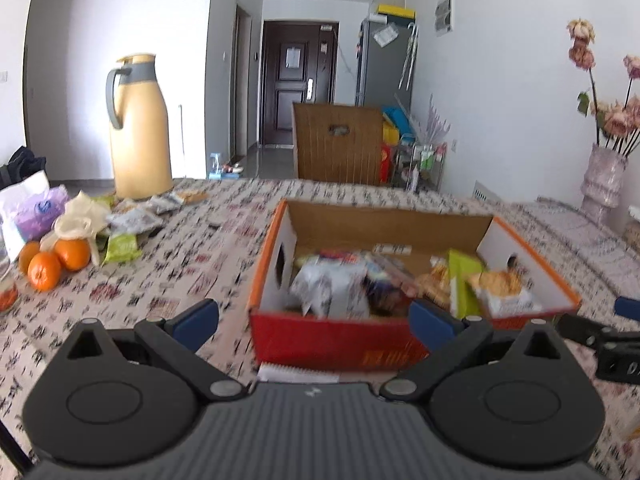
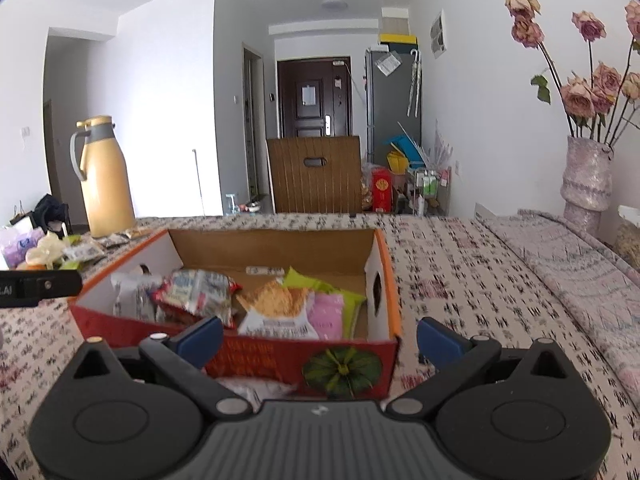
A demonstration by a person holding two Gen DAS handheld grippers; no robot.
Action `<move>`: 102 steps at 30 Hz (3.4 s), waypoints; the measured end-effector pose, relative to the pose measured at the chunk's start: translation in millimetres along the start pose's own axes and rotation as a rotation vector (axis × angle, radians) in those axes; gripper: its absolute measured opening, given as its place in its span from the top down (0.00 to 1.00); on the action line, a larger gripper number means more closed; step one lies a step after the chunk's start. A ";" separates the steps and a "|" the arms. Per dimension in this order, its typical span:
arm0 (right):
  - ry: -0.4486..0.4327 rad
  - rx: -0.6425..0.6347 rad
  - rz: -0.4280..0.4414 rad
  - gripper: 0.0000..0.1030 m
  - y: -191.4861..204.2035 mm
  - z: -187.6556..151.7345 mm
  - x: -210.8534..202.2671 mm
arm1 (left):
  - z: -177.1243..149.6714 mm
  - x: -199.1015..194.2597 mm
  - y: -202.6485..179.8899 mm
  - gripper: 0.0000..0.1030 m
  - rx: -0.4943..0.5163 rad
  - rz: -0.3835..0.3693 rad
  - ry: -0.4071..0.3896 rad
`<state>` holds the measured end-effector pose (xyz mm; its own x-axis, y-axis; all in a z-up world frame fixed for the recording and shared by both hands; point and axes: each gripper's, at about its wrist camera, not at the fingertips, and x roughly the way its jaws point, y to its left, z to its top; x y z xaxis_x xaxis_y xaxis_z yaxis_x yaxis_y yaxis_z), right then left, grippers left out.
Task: Organize snacks
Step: 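Withdraw both open tools from the box back to the snack pile, then close the right tool on another pumpkin seed crisp packet, then grasp a white packet with the left tool while the right tool lifts the crisp packet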
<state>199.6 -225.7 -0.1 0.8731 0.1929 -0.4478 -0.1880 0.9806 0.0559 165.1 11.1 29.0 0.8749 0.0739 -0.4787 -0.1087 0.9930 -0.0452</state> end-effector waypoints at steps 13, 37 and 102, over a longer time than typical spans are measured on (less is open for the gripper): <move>0.098 0.049 -0.018 0.00 -12.3 -33.4 1.4 | -34.4 14.8 5.5 0.00 0.019 -0.003 0.039; 0.262 0.016 -0.111 0.00 -16.7 -45.7 48.4 | -40.6 22.2 7.8 0.00 -0.007 -0.020 0.053; 0.037 0.088 -0.025 0.48 -24.8 -46.5 7.9 | -40.9 50.7 13.6 0.00 0.048 0.089 0.248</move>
<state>190.2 -250.1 -46.5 0.8594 0.1688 -0.4827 -0.1248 0.9846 0.1220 188.6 24.7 -31.7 0.7197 0.1420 -0.6796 -0.1517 0.9874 0.0457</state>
